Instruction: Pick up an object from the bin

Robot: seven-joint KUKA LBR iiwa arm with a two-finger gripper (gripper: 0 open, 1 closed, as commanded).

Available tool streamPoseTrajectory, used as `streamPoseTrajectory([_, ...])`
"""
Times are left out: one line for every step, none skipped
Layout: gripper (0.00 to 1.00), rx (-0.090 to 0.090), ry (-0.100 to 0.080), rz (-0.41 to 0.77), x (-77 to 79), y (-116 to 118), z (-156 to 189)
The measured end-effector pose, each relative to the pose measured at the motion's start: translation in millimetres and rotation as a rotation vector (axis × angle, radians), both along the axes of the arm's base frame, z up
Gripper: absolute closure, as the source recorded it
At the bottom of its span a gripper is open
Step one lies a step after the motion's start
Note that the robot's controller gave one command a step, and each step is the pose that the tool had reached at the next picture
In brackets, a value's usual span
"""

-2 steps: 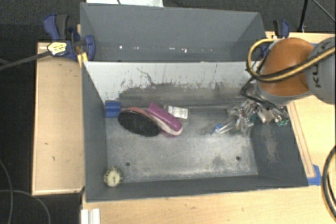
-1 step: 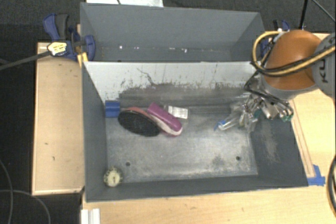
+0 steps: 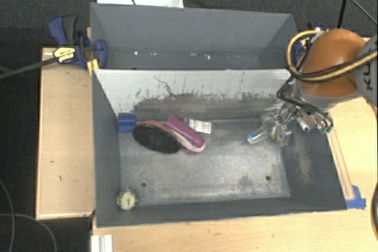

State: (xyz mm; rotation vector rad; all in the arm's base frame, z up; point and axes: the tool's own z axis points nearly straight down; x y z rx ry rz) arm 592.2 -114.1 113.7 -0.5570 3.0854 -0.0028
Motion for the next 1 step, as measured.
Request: streamPoseTrajectory([1.00,0.000,0.000,-0.001,1.5,0.3,23.1])
